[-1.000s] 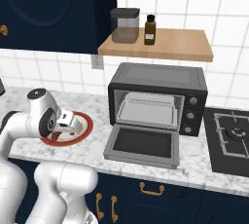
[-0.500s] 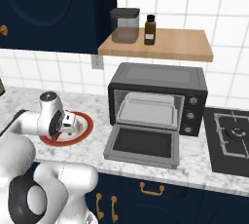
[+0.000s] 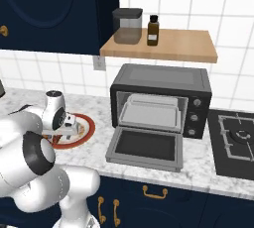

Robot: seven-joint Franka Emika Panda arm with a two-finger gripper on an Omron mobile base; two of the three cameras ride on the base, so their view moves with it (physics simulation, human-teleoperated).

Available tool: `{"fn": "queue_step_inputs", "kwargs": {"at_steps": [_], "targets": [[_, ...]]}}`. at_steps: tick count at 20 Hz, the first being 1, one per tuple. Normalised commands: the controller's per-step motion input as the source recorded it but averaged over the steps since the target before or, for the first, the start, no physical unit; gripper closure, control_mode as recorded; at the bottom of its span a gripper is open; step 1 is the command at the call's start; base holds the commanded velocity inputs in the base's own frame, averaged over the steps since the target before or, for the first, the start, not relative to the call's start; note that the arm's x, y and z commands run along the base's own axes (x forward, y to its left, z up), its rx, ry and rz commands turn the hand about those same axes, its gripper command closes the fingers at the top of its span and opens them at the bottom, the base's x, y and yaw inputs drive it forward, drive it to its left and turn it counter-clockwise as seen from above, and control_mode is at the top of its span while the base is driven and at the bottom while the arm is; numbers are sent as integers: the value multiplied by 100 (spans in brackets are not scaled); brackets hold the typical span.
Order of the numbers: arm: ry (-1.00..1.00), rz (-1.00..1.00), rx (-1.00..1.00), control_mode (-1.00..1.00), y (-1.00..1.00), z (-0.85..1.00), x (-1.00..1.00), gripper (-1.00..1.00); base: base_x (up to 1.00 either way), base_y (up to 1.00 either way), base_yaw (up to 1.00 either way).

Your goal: Pick up the kebab skewer and baguette bread, and place them inside the toaster oven. Close the toaster oven door and start by setting the timer.

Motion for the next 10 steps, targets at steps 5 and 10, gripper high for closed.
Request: {"fn": "queue_step_inputs", "kwargs": {"at_steps": [5,10], "targets": [[0,6,0,-100,17,-25,13,-100,0,0,0],[0,4,0,-100,2,-26,0,-100,0,0,0]]}}
